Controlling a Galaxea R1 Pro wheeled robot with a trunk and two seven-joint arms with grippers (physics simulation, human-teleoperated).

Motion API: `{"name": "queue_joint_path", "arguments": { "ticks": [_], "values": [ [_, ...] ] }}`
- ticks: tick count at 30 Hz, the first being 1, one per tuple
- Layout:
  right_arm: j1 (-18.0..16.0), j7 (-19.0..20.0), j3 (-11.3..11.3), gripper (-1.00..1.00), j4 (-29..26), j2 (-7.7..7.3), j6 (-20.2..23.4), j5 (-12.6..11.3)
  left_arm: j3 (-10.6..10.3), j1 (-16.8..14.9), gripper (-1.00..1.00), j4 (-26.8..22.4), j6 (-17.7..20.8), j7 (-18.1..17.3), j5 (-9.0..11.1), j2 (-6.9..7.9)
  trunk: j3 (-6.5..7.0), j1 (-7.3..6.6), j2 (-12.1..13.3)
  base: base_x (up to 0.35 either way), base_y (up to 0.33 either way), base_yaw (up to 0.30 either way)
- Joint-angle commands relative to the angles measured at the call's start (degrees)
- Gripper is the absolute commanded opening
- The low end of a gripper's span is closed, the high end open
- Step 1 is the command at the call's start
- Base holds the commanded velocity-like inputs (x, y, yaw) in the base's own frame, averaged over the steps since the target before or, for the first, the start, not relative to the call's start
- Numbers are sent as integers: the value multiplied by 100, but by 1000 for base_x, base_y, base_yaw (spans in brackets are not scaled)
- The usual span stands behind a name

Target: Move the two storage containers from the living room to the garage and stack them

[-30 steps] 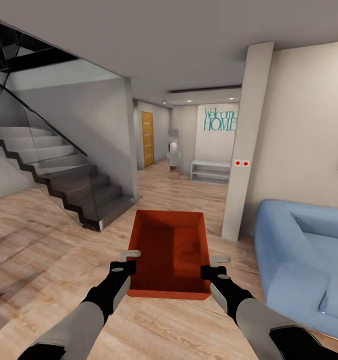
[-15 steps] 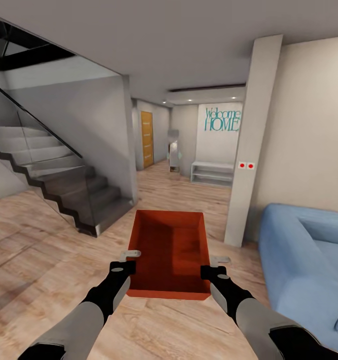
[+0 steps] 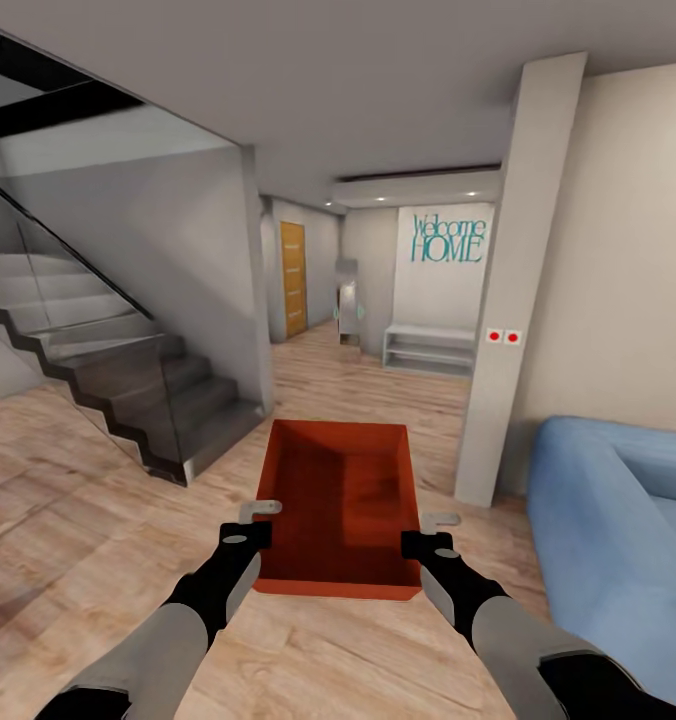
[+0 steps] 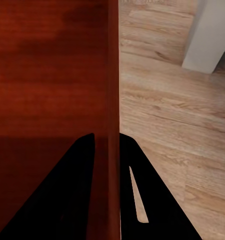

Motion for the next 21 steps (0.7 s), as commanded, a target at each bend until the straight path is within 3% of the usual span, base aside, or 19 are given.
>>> {"name": "queue_joint_path", "arguments": {
  "ticks": [1,21],
  "values": [
    [-6,-70,-7,-100,-21,-94,-16,56,-34,3,-100,8,58,66,-22,63,-2,5,-4,324,0,0],
    [-6,-70,-6,-100,-20,-95,-20,56,-34,3,-100,8,56,66,-22,63,-2,5,-4,324,0,0]
  ]
}}
